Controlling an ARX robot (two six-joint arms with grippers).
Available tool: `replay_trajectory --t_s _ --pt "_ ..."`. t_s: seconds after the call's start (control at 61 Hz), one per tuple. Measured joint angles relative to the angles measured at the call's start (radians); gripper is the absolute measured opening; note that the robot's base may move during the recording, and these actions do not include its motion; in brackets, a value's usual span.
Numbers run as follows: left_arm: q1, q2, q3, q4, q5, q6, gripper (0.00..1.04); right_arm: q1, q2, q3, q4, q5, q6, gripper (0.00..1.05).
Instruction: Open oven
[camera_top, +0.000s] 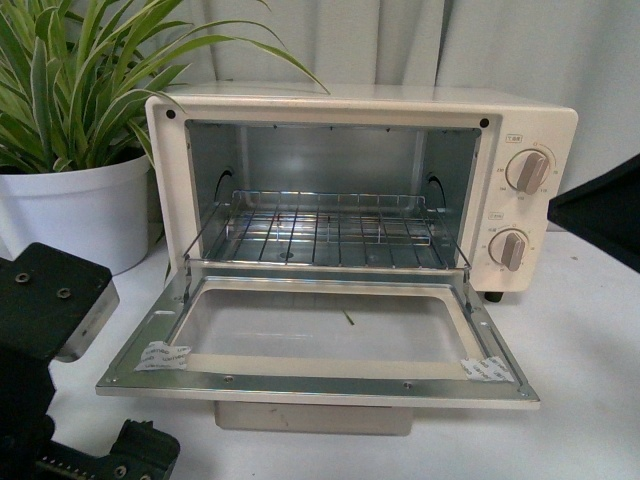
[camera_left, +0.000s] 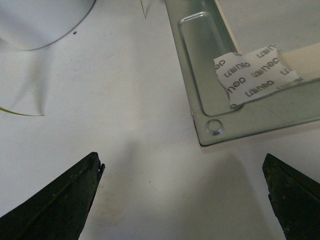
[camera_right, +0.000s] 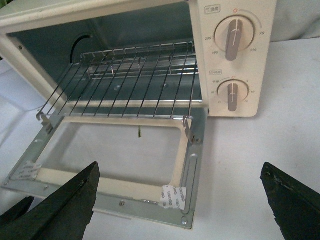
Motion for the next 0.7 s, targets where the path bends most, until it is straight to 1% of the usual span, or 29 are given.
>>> replay_trajectory --t_s 0.197,0.426,0.541,0.607,0.656,0.705 --pt "-0.033 -0.294 -0.102 -0.079 0.012 -0.017 0.98 0.027 -0.135 -0.127 -0.038 -0.045 -0.061 0.95" --pt "-0.028 -0.567 -0.17 -0.161 -0.045 -0.085 0.98 0.023 -0.315 -0.257 -0.12 -0.094 -0.084 0.95" --pt "-0.011 -0.706 -0.209 -0.21 -0.074 -0.108 0.98 0.022 -0.401 -0.301 -0.157 -0.098 -0.088 0.95" --pt "-0.006 -0.808 -0.233 -0.267 -0.088 -0.124 0.98 0.03 -0.477 -0.335 -0.193 -0.09 -0.089 0.95" --pt "-0.01 -0.879 -0.248 -0.321 -0.101 -0.141 0.98 0.037 -0.521 -0.354 -0.212 -0.083 -0.087 0.95" --pt "-0.032 -0.951 -0.263 -0.367 -0.14 -0.148 0.98 0.051 -0.577 -0.375 -0.247 -0.061 -0.082 0.95"
